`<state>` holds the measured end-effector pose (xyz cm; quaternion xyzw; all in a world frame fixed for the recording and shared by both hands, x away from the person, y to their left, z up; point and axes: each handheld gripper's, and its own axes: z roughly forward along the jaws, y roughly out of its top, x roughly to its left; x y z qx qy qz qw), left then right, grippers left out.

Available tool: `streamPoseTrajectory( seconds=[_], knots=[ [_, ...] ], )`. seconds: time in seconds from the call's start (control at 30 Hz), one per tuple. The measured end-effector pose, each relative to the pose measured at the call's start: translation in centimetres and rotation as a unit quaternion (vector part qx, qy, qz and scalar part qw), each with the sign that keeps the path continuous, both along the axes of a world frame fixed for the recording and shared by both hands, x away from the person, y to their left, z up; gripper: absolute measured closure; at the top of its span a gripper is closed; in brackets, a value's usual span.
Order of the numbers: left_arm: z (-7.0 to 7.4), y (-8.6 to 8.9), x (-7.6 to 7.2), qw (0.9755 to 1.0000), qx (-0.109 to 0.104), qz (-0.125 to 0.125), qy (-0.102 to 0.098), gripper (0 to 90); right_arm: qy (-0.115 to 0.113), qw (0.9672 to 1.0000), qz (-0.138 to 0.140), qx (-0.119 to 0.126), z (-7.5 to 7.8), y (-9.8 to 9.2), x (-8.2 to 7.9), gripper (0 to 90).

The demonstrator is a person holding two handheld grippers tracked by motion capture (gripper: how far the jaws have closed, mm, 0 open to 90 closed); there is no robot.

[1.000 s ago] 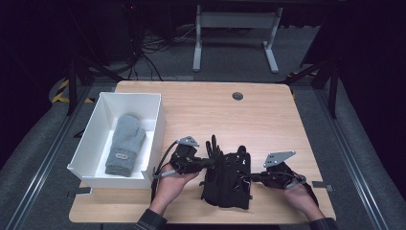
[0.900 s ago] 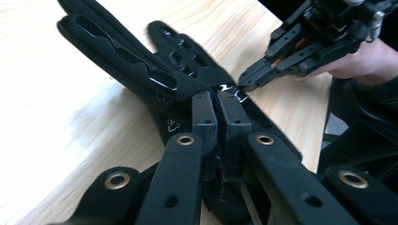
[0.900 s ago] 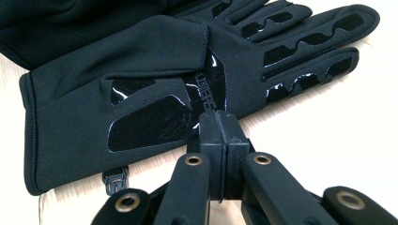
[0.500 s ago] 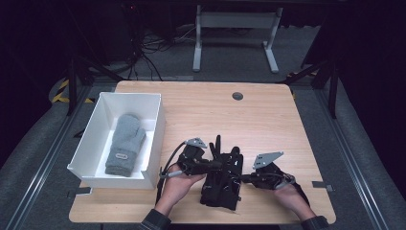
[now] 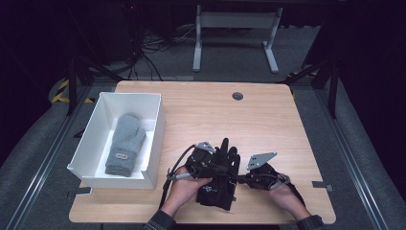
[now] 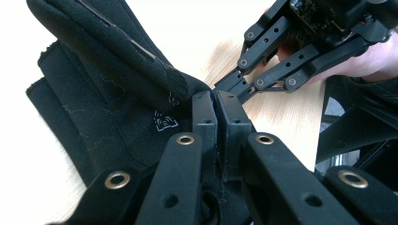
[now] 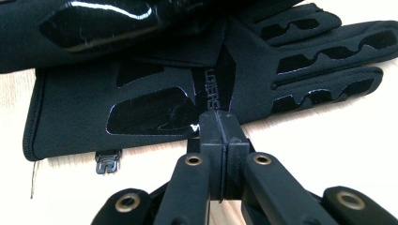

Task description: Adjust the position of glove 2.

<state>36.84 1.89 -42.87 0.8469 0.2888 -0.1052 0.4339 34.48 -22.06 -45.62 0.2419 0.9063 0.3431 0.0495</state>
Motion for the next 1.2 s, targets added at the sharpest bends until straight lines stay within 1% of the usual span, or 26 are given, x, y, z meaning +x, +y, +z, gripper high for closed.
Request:
streamPoseTrajectory(
  seconds=[0.07,0.13,0.2,0.27,0.33,0.4,0.47,0.53,0.57,0.63,0.7,0.73,0.77,0.8,0.83,0.93,0.97,1.0,1.03,1.07,1.1,1.13,1.17,1.2],
  knots=[
    [-0.2,-0.2,0.0,1.0,0.004,-0.001,0.001,87.3,-0.001,1.0,0.0,0.0,0.0,0.1,0.0,90.0],
    [-0.6,-0.4,0.1,1.0,0.005,-0.004,0.005,86.7,-0.001,1.0,0.001,0.0,0.0,0.1,0.0,90.0],
    [-0.9,-0.5,0.1,1.0,0.002,-0.005,0.006,85.1,-0.001,1.0,0.002,0.0,0.0,0.1,0.0,90.0],
    [-1.0,-0.6,0.1,1.0,-0.002,-0.007,0.006,80.9,-0.001,1.0,0.002,0.0,0.0,0.1,0.0,90.0],
    [-1.0,-0.9,0.0,1.0,0.002,-0.006,0.002,75.6,-0.003,1.0,0.002,-0.001,0.0,0.0,-0.1,90.0],
    [-1.0,-1.0,-0.1,1.0,0.003,-0.008,0.001,74.5,-0.007,1.0,0.0,-0.001,0.1,-0.1,-0.1,90.0],
    [-1.0,-1.1,-0.2,1.0,0.001,-0.009,0.0,75.3,-0.009,0.9999,-0.006,0.0,0.2,-0.5,-0.1,90.0],
    [-1.0,-1.2,-0.3,0.9999,-0.001,-0.01,0.0,78.4,-0.012,0.9999,-0.008,0.002,0.3,-0.8,0.0,90.0],
    [-0.8,-1.2,-0.4,0.9999,-0.005,-0.01,-0.001,80.2,-0.014,0.9996,-0.021,0.007,0.6,-1.5,0.1,90.0],
    [-0.8,-1.3,-0.5,0.9999,-0.005,-0.012,-0.001,85.2,-0.016,0.9994,-0.029,0.013,0.7,-2.1,0.2,90.0],
    [-0.8,-1.4,-0.6,0.9999,-0.001,-0.017,0.002,90.0,-0.018,0.9992,-0.033,0.014,0.8,-2.4,0.2,90.0],
    [-0.9,-1.6,-0.7,0.9998,0.004,-0.02,0.002,90.0,-0.019,0.9991,-0.036,0.013,0.8,-2.6,0.3,90.0],
    [-0.9,-1.6,-0.7,0.9998,0.004,-0.02,0.002,90.0,-0.019,0.9991,-0.036,0.013,0.8,-2.6,0.3,90.0],
    [-0.9,-1.8,-0.9,0.9996,0.01,-0.025,0.002,90.0,-0.025,0.9987,-0.044,0.01,0.8,-3.0,0.3,85.2],
    [-1.2,-2.3,-1.2,0.9993,0.02,-0.032,0.003,90.0,-0.028,0.9985,-0.047,0.009,0.7,-3.1,0.4,83.0],
    [-1.7,-3.2,-1.9,0.998,0.038,-0.049,0.006,90.0,-0.035,0.9977,-0.057,0.004,0.6,-3.5,0.5,73.7],
    [-1.7,-3.2,-1.9,0.998,0.038,-0.049,0.006,90.0,-0.039,0.9973,-0.062,-0.001,0.5,-3.6,0.6,68.5],
    [-1.9,-3.7,-2.3,0.9972,0.049,-0.056,0.007,90.0,-0.043,0.9969,-0.067,-0.002,0.4,-3.7,0.6,65.3],
    [-1.9,-3.7,-2.3,0.9972,0.049,-0.056,0.007,90.0,-0.043,0.9969,-0.067,-0.002,0.4,-3.7,0.6,65.3],
    [-2.1,-4.1,-2.5,0.9962,0.062,-0.061,0.005,90.0,-0.044,0.9966,-0.069,-0.003,0.4,-3.8,0.7,62.0],
    [-2.2,-4.3,-2.6,0.9954,0.072,-0.063,0.002,90.0,-0.046,0.9962,-0.074,-0.005,0.3,-3.9,0.8,56.4],
    [-2.2,-4.4,-2.7,0.9941,0.087,-0.065,-0.003,90.0,-0.049,0.9956,-0.079,-0.007,0.2,-4.0,0.8,53.2],
    [-2.3,-4.5,-2.9,0.9931,0.098,-0.064,-0.009,90.0,-0.057,0.9948,-0.084,-0.01,0.0,-4.1,0.9,48.7],
    [-2.2,-4.5,-3.0,0.9912,0.114,-0.067,-0.01,90.0,-0.062,0.9942,-0.087,-0.012,0.0,-4.1,0.9,46.4]
  ],
)
